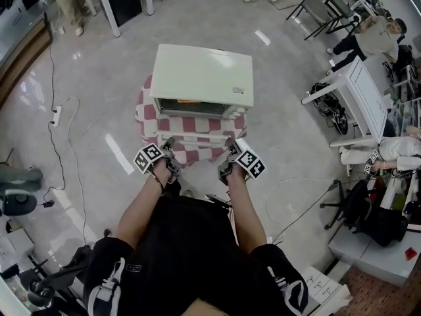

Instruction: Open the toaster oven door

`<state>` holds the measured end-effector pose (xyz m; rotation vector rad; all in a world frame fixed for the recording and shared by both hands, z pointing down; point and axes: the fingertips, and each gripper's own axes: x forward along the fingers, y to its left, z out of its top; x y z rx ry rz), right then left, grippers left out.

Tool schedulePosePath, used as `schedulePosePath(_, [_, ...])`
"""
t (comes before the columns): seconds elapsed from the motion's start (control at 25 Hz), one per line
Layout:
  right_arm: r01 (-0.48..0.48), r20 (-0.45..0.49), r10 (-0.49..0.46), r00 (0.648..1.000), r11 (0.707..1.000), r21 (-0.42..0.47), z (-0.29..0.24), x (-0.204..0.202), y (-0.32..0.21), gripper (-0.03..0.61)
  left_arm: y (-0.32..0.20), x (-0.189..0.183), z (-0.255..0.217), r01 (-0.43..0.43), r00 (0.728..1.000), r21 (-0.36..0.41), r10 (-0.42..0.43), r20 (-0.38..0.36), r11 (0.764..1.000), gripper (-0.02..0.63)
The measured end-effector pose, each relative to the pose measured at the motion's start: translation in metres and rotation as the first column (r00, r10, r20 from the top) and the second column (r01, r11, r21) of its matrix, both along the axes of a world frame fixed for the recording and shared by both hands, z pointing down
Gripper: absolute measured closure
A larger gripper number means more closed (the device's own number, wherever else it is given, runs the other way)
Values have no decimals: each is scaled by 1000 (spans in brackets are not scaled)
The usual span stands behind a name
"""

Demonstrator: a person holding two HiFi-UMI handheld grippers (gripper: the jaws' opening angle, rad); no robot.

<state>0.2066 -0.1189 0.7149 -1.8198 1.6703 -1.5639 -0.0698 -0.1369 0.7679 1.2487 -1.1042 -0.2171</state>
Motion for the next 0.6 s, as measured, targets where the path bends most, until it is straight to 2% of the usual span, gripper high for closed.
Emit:
schedulePosePath(0.16, [-27,56,30,998,999,-41,16,-1,-8,433,1,1,1,-10,1000,-7,10,0,1000,495])
schedulePosePath(0.44, [-23,44,24,999,999,-34,16,-5,-12,463,1,0,2,-10,1000,-12,10,-7,1000,495])
schedulePosePath(0.6, [-17,41,18,999,999,-33,16,-6,-11,466,6,-1,-1,-70,998,8,69,12,998,471])
